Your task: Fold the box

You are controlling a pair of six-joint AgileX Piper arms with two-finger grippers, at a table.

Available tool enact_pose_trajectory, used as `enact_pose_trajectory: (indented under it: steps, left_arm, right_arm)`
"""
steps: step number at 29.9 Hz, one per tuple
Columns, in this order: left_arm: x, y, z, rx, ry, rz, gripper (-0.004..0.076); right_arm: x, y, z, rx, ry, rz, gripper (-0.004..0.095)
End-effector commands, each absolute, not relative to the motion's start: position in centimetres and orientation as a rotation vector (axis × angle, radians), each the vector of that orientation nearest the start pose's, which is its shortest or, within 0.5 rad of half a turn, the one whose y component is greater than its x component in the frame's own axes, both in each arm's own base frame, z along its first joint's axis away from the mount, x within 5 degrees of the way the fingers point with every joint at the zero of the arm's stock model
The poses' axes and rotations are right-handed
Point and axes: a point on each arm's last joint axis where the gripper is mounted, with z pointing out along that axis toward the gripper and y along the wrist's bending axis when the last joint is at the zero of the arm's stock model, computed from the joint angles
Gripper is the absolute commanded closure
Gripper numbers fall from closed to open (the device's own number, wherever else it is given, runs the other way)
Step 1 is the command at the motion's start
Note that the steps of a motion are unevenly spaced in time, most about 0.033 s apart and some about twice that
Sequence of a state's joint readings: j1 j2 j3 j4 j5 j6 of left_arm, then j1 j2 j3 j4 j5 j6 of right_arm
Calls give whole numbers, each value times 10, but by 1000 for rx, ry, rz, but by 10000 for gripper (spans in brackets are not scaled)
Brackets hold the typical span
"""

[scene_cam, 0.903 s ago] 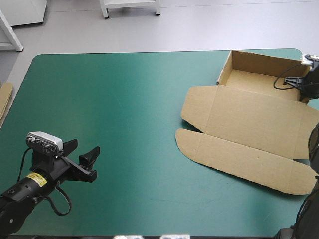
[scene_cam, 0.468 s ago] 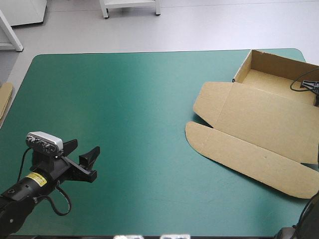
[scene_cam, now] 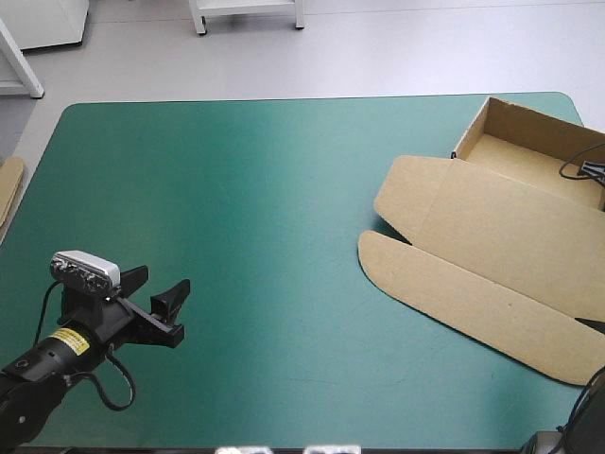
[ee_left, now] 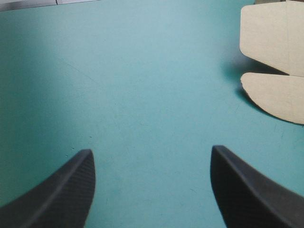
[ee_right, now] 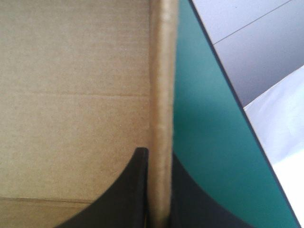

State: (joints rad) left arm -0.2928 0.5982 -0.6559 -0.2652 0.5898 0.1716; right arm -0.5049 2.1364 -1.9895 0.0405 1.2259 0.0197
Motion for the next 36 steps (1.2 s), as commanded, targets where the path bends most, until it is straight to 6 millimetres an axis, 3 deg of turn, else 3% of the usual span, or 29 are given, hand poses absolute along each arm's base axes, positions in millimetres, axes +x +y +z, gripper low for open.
enact_pose_trajectory:
  steps: [1,13,25,28,36]
  left_arm:
    - [108,-46,349,298,1899,-396,230]
    - [108,-46,349,296,1900,-398,230]
    - [108,-46,349,296,1900,-398,230]
    - [108,-46,349,296,1900,-398,230]
    - [108,-46,349,296,1900,-398,230]
  right_arm:
    - [392,-229,295,767,2653,-60,912]
    - [392,-233,294,773,2640,-60,892]
    - [392,-233,295,774,2632,-59,379]
    - [391,-233,297,774,2629,-63,335]
    - [386,-231,311,764,2599,-83,335]
